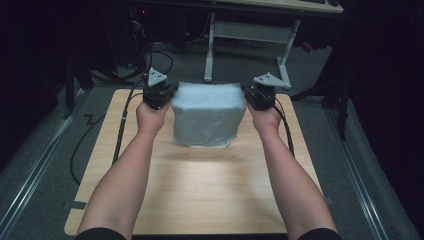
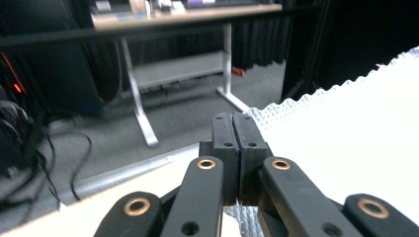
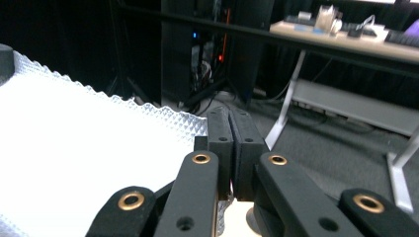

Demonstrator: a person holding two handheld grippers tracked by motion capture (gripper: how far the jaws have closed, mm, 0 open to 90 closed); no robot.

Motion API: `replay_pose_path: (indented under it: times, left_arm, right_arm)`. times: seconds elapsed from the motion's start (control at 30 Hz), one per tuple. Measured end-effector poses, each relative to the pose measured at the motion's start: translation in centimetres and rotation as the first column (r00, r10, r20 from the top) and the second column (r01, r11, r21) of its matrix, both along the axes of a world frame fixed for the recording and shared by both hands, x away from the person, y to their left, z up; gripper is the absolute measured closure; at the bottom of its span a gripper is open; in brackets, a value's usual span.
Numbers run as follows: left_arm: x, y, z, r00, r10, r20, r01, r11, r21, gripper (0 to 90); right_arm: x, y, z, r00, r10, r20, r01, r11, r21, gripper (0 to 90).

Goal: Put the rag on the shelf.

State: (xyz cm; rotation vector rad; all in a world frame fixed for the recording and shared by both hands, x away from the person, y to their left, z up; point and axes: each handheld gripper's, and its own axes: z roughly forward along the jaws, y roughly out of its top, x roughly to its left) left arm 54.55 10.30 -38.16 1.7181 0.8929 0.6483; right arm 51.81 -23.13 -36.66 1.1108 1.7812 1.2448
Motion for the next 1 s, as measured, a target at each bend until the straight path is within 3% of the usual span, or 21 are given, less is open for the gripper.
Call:
replay_pose_path:
  times: [0.13, 0.2, 0.57, 1.0]
  left_arm:
    - [0.1, 0.2, -2.0, 0.9984, -0.023, -0.051, 0.023, 0.9996, -0.016, 90.0]
    - [-0.1, 0.3, -3.0, 0.9963, -0.036, -0.079, 0.036, 0.9994, -0.002, 89.9]
    - [-1.7, 0.8, -7.3, 0.9876, -0.064, -0.143, 0.056, 0.997, -0.054, 90.0]
    - [-1.8, 0.0, -8.8, 0.9787, -0.095, -0.182, 0.088, 0.9952, -0.043, 89.9]
  right_arm:
    - [0.0, -0.2, -1.2, 0.9997, 0.004, -0.024, -0.004, 1.0, 0.008, 89.3]
    - [-0.2, -0.3, -2.3, 0.999, 0.013, -0.044, -0.013, 0.9999, -0.007, 89.3]
    - [-1.1, -0.1, -6.4, 0.9936, 0.026, -0.11, -0.025, 0.9997, 0.007, 89.2]
    - [-1.5, -0.6, -8.7, 0.988, 0.015, -0.154, -0.014, 0.9999, 0.007, 89.1]
